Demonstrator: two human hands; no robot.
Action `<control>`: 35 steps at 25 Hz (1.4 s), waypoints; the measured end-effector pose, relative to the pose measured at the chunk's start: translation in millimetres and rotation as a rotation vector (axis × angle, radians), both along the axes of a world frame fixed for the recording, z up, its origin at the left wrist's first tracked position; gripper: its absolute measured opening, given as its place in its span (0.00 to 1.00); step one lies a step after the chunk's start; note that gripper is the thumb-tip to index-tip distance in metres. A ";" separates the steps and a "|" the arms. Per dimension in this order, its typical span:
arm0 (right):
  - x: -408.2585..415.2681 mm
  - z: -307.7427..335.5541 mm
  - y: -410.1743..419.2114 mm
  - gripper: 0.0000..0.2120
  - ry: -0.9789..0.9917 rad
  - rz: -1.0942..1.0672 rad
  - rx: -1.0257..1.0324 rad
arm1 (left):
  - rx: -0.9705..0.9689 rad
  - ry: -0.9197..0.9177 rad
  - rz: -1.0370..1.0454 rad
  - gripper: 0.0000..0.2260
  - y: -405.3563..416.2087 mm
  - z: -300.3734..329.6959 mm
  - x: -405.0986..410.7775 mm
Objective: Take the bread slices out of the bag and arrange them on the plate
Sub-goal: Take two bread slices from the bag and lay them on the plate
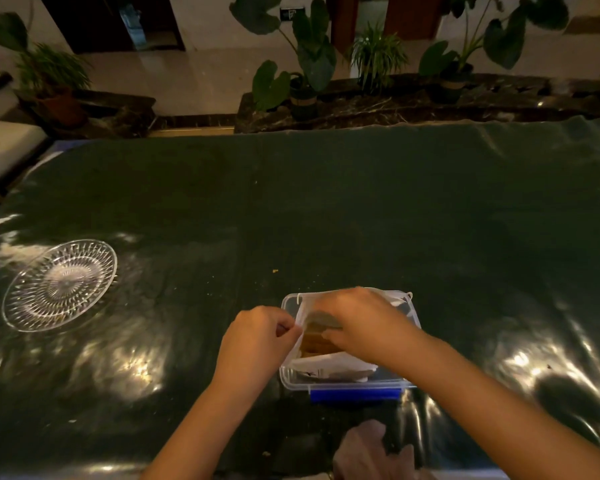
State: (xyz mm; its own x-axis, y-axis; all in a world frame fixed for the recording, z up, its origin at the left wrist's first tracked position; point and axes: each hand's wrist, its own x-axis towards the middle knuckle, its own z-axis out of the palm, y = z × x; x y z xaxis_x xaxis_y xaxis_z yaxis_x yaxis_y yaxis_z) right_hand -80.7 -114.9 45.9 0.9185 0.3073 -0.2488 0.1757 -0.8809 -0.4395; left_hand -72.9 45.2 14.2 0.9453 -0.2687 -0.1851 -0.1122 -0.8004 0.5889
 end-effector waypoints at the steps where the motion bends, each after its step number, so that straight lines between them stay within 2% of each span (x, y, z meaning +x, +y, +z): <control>1: 9.8 -3.2 7.4 0.15 0.158 -0.018 -0.057 | -0.011 -0.002 0.002 0.03 0.4 0.6 -0.7; 3: 23.2 -15.7 12.7 0.19 0.389 -0.053 -0.214 | -0.043 0.003 0.023 0.03 2.4 2.4 -1.4; 6: 26.5 -43.4 8.4 0.15 0.325 -0.042 -0.320 | -0.092 0.055 0.055 0.04 5.5 2.2 -3.7; 10: 18.9 -80.7 4.0 0.18 0.447 -0.175 -0.330 | -0.128 0.090 0.084 0.03 4.0 -0.7 -8.5; 12: 17.5 -99.0 -0.2 0.19 0.437 -0.294 -0.293 | -0.133 0.095 0.099 0.04 4.8 -1.1 -8.6; 15: 21.0 -112.7 -7.7 0.19 0.476 -0.620 -0.091 | -0.151 0.124 0.121 0.05 6.4 -0.8 -8.5; 17: 23.8 -113.4 -10.7 0.20 0.524 -0.748 -0.045 | -0.163 0.156 0.119 0.05 5.7 -1.1 -9.6; 19: 24.3 -113.1 -12.4 0.22 0.509 -0.702 -0.096 | -0.169 0.181 0.114 0.05 4.6 -1.5 -10.9; 23: 23.1 -111.3 -15.4 0.24 0.454 -0.464 -0.264 | -0.184 0.205 0.139 0.04 7.2 -0.3 -8.5; 25: 25.4 -107.6 -15.6 0.20 0.457 -0.418 -0.246 | -0.189 0.210 0.146 0.04 8.3 -0.1 -7.6; 27: 30.1 -103.2 -16.8 0.16 0.367 -0.370 -0.241 | -0.196 0.217 0.147 0.04 8.0 -0.4 -7.6; 30: 30.2 -90.7 -20.4 0.13 0.335 -0.406 -0.203 | -0.227 0.215 0.147 0.04 6.4 -0.7 -5.4; 35: 13.1 -58.2 -30.7 0.12 0.215 -0.127 -0.273 | -0.239 0.156 0.126 0.04 7.4 -1.8 2.8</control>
State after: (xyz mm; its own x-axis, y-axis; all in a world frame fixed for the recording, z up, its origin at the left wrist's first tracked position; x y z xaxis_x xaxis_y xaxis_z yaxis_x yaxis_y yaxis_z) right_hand -67.6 -145.6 -12.3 0.8630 0.0899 -0.4971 -0.0134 -0.9796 -0.2003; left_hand -70.1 52.6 12.5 0.9388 -0.2049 -0.2768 0.0858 -0.6392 0.7642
